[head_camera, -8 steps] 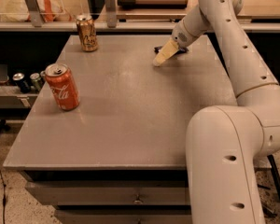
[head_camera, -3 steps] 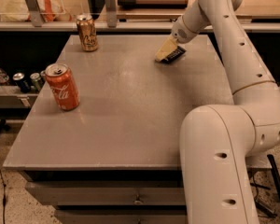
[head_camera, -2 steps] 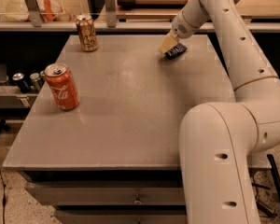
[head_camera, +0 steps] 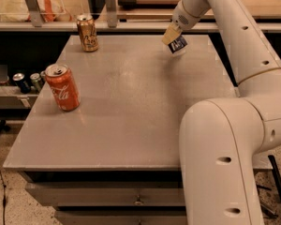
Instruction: Pick rxbar blueberry
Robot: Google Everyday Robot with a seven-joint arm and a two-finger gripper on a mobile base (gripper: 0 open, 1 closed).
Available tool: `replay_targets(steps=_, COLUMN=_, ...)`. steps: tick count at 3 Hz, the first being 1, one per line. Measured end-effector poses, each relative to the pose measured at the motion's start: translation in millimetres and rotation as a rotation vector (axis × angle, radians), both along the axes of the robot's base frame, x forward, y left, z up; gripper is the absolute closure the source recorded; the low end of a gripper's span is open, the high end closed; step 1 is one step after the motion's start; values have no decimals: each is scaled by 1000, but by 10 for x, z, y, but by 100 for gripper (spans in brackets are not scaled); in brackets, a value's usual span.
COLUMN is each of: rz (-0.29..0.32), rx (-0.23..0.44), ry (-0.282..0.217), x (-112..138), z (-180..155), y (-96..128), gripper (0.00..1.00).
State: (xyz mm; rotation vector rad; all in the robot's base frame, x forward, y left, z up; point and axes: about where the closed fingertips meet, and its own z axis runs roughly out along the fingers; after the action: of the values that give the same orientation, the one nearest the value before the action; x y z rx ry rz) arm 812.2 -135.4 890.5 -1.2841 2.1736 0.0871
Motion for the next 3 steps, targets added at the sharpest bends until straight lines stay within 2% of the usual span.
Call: replay_targets(steps=3, rz=-5, rx=-76, ry=-38, x=-87, z=335, y=12, gripper=100)
